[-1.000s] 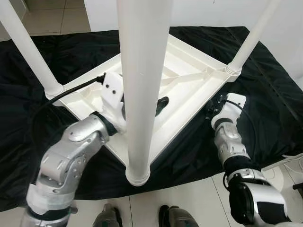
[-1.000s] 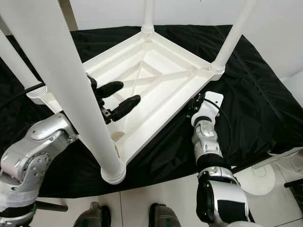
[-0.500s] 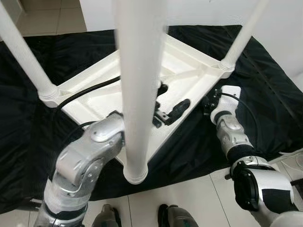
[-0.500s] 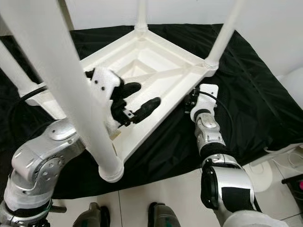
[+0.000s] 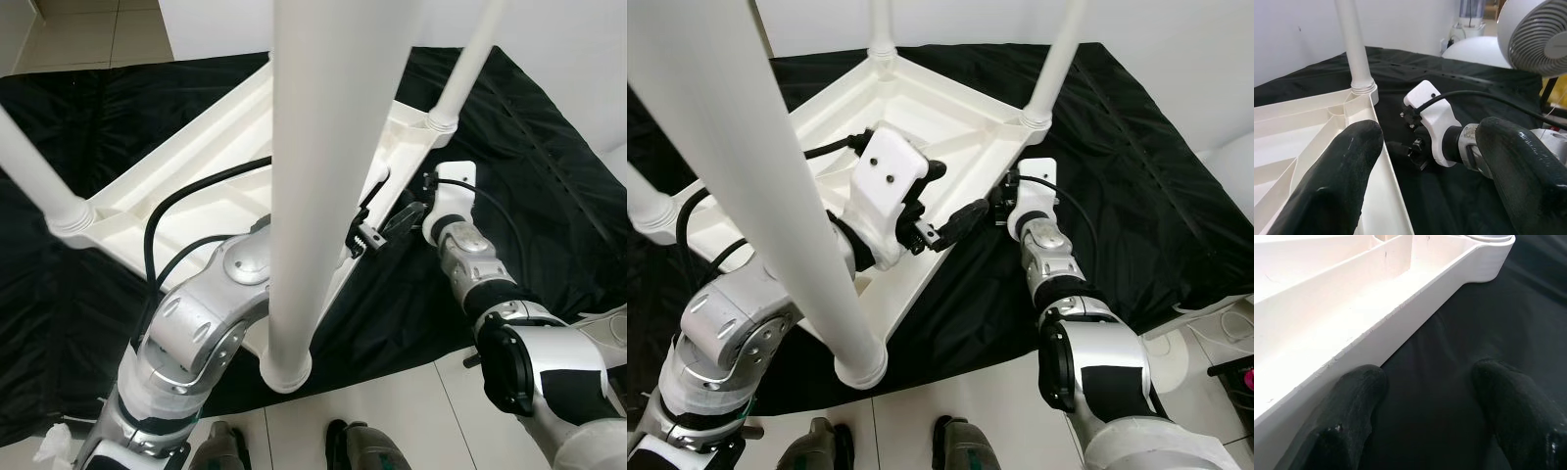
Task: Building children table
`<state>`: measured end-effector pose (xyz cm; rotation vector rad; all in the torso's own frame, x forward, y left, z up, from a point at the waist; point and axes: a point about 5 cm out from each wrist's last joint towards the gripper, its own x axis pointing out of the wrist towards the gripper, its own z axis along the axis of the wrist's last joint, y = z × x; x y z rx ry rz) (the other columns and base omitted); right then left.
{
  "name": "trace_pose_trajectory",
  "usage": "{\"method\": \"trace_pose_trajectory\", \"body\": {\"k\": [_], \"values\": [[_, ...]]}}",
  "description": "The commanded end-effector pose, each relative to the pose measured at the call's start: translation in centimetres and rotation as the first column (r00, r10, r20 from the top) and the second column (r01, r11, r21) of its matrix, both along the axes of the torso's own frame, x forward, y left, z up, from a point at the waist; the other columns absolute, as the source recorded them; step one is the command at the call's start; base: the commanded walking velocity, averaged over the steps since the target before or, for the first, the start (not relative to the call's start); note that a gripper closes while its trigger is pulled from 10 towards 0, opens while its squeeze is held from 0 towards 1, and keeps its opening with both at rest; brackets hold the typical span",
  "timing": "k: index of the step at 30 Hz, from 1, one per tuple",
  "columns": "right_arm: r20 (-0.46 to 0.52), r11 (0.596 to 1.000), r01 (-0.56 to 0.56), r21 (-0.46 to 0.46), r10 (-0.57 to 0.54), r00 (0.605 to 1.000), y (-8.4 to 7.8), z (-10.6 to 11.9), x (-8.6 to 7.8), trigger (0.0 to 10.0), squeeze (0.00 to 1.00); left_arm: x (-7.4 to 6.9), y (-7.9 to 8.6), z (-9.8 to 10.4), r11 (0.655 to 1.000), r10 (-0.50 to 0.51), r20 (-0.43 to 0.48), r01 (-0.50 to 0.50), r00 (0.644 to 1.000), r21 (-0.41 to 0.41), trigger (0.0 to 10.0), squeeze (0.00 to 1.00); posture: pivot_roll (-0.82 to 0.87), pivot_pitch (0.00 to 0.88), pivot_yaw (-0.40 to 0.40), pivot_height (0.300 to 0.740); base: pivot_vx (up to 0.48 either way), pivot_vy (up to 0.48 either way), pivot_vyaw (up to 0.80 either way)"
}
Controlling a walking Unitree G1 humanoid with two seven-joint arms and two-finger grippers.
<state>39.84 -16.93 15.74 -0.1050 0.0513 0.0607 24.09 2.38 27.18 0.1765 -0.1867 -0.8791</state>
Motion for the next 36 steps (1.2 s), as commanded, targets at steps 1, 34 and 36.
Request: {"method": "trace_pose_trajectory", "body": {"k": [1, 34, 36], "values": [[0.014, 0.997, -0.073, -0.013, 0.073, 0.997, 1.6, 0.4, 0.2, 10.0, 0.0, -0.2, -0.6, 0.1, 1.0, 0.014, 0.005, -0.014, 1.0, 0.008, 10.0, 0.0, 0.04, 0.153, -0.019, 0.74, 0.0, 0.0, 0.0], [0.264, 0.979, -0.076, 0.187, 0.024, 0.964, -1.8, -3.0, -7.7, 10.0, 0.0, 5.9, 10.5, -3.8, 0.997, -0.02, -0.026, 0.021, 0.999, 0.069, 10.0, 1.0, -0.02, 0.127, 0.028, 0.74, 0.0, 0.0, 0.0], [0.259, 0.98, -0.087, 0.181, 0.038, 0.965, -1.9, -3.1, -8.3, 10.0, 0.0, 5.5, 10.8, -3.9, 0.994, -0.09, -0.04, 0.092, 0.995, 0.061, 10.0, 1.0, -0.02, 0.126, 0.028, 0.74, 0.0, 0.0, 0.0]]}}
